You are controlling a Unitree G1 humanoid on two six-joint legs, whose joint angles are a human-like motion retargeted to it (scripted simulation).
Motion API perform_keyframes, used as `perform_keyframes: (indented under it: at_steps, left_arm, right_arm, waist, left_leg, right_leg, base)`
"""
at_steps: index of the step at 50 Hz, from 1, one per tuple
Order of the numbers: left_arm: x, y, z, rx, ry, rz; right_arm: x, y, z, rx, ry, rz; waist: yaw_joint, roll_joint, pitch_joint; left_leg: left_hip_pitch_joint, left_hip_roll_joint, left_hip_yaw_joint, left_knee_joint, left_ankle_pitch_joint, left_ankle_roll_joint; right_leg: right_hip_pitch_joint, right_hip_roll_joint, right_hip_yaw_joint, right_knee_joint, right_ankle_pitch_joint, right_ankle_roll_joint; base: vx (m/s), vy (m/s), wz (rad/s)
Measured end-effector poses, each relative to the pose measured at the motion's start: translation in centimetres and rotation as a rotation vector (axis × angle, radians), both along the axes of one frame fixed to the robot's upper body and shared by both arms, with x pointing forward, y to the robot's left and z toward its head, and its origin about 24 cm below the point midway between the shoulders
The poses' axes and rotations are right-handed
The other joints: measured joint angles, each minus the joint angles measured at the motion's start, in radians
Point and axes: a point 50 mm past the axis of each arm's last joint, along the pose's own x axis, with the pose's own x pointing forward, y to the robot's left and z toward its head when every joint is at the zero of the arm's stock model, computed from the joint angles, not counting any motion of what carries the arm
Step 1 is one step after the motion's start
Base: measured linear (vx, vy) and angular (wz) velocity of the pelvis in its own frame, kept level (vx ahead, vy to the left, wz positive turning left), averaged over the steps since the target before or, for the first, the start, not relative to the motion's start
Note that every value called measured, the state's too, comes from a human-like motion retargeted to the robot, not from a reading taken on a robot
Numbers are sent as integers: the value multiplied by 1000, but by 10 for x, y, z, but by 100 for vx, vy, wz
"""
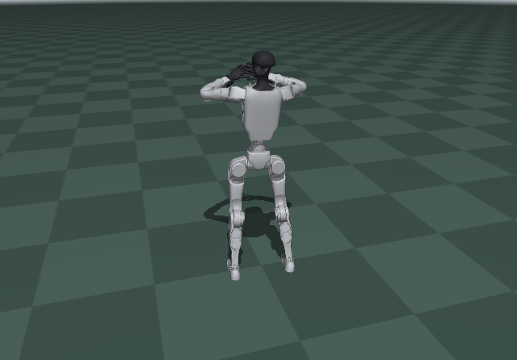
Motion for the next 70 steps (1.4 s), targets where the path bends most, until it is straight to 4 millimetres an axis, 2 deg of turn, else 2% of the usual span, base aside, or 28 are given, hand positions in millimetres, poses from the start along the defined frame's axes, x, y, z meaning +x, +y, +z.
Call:
perform_keyframes:
  at_steps: [2, 3, 5, 7, 9, 12, 15, 19, 22, 25, 28, 31, 33, 37, 40, 43, 45, 48, 50, 53, 57, 61, 65, 70]
  left_arm:
    - [12, 8, -47, 10, 171, 73]
    - [15, 11, -78, 25, 273, 112]
    - [23, 17, -119, 74, 408, 201]
    - [19, 19, -177, 145, 569, 277]
    - [21, 22, -210, 212, 656, 351]
    - [10, 23, -260, 298, 768, 431]
    - [-4, 24, -295, 359, 828, 484]
    - [-21, 25, -325, 425, 882, 527]
    - [-31, 26, -337, 415, 934, 558]
    - [-31, 29, -334, 253, 1017, 591]
    - [-24, 37, -313, -96, 1122, 608]
    - [-16, 49, -282, -535, 1213, 592]
    - [-23, 55, -269, -821, 1286, 556]
    - [-1, 60, -218, -1298, 1315, 361]
    - [12, 58, -169, -1511, 1275, 144]
    - [23, 48, -108, -1530, 1233, -150]
    - [28, 47, -65, -1542, 1122, -280]
    - [33, 36, -4, -1448, 1049, -466]
    - [36, 29, 33, -1387, 1017, -548]
    - [45, 18, 84, -1325, 982, -614]
    - [54, 11, 140, -1287, 912, -581]
    - [62, 8, 193, -1256, 808, -445]
    - [59, 8, 238, -1249, 685, -275]
    - [39, 6, 279, -1317, 554, -178]
  right_arm:
    - [13, -2, -46, -14, 162, -49]
    - [18, -3, -77, -31, 260, -80]
    - [26, -4, -116, -69, 385, -153]
    - [26, -5, -173, -124, 539, -228]
    - [28, -7, -205, -166, 622, -299]
    - [19, -10, -252, -215, 736, -386]
    - [8, -16, -286, -244, 801, -451]
    - [-7, -24, -317, -282, 865, -522]
    - [-16, -29, -331, -275, 949, -578]
    - [-17, -34, -331, -154, 1107, -635]
    - [-12, -43, -314, 134, 1311, -669]
    - [-5, -57, -285, 517, 1447, -643]
    - [-14, -65, -270, 782, 1507, -591]
    - [-4, -70, -212, 1223, 1491, -336]
    - [0, -65, -162, 1371, 1408, -105]
    - [7, -58, -100, 1308, 1215, 74]
    - [10, -54, -55, 1238, 1027, 156]
    - [13, -44, 10, 1112, 804, 224]
    - [15, -35, 48, 1057, 712, 251]
    - [24, -20, 99, 1025, 676, 276]
    - [37, -3, 151, 1056, 715, 277]
    - [44, -1, 200, 1121, 673, 193]
    - [41, -12, 241, 1202, 575, 74]
    - [31, -40, 275, 1382, 498, -42]
  waist:
    - [0, -1, 2]
    - [1, -1, -11]
    - [2, -2, 11]
    - [6, -2, -1]
    - [9, -4, 23]
    - [16, -6, 32]
    - [22, -10, 34]
    - [27, -13, 34]
    - [30, -15, 37]
    - [32, -17, 48]
    - [36, -19, 64]
    - [41, -20, 81]
    - [47, -22, 69]
    - [49, -22, 94]
    - [49, -22, 91]
    - [45, -21, 74]
    - [42, -20, 59]
    - [36, -16, 35]
    - [32, -13, 19]
    - [33, -8, 4]
    - [27, -5, -16]
    - [32, -5, -26]
    - [40, -10, -34]
    - [50, -18, -38]
  left_leg:
    - [8, 0, 3, -1, 0, 3]
    - [14, 1, 5, -5, 1, 5]
    - [11, 2, 7, -1, 1, 8]
    - [16, 2, 9, -4, 3, 11]
    - [9, 3, 9, 1, 3, 13]
    - [3, 2, 8, 2, 6, 19]
    - [-6, 1, 6, 0, 10, 22]
    - [-12, 0, 3, -3, 14, 25]
    - [-18, -1, 1, -4, 15, 25]
    - [-21, -3, 1, -3, 15, 25]
    - [-20, -4, 3, -6, 16, 24]
    - [-17, -6, 6, -9, 19, 24]
    - [-11, -6, 8, -20, 24, 25]
    - [-14, -7, 7, -16, 25, 29]
    - [-11, -8, 6, -16, 27, 33]
    - [-9, -6, 6, -16, 26, 33]
    - [-9, -6, 5, -16, 27, 34]
    - [-11, -4, 6, -15, 26, 29]
    - [-13, -2, 7, -14, 26, 25]
    - [-20, 0, 8, -12, 26, 16]
    - [-33, 2, 10, -14, 31, 4]
    - [-51, 4, 11, -16, 38, -9]
    - [-72, 3, 8, -18, 46, -19]
    - [-98, 12, 4, -19, 54, -31]
  right_leg:
    - [5, 1, 4, 1, -2, -5]
    - [11, 1, 5, -4, 0, -7]
    - [4, 2, 8, 5, -3, -12]
    - [9, 3, 10, 1, -1, -16]
    - [-1, 3, 10, 10, -4, -20]
    - [-10, 3, 11, 18, -5, -23]
    - [-18, 1, 10, 18, -4, -27]
    - [-21, 1, 7, 9, 1, -30]
    - [-25, 0, 5, 7, 2, -30]
    - [-28, -2, 5, 8, 2, -27]
    - [-27, -4, 6, 6, 4, -24]
    - [-26, -5, 7, 3, 6, -21]
    - [-18, -5, 7, -14, 14, -19]
    - [-24, -7, 8, -5, 10, -21]
    - [-21, -6, 8, -6, 9, -25]
    - [-19, -5, 9, -6, 9, -30]
    - [-18, -4, 9, -7, 9, -32]
    - [-19, -2, 9, -8, 10, -34]
    - [-21, 0, 8, -9, 12, -34]
    - [-26, 1, 6, -9, 15, -29]
    - [-36, 2, 2, -15, 23, -23]
    - [-51, 1, -5, -19, 31, -12]
    - [-69, -1, -13, -23, 39, 0]
    - [-89, 7, -23, -29, 49, 5]
  base:
    - [0, 0, 0]
    - [0, 0, 0]
    - [0, 0, 0]
    - [0, 0, 0]
    - [0, 0, 0]
    - [0, 0, 0]
    - [0, 0, 0]
    - [0, 0, 0]
    - [0, 0, 0]
    - [0, 0, 0]
    - [0, 0, 0]
    - [0, 0, 0]
    - [0, 0, 0]
    - [0, 0, 0]
    - [0, 0, 0]
    - [0, 0, 0]
    - [0, 0, 0]
    - [0, 0, 0]
    - [0, 0, 0]
    - [0, 0, 0]
    - [0, 0, 0]
    - [0, 0, 0]
    - [0, 0, 0]
    - [0, 0, 0]
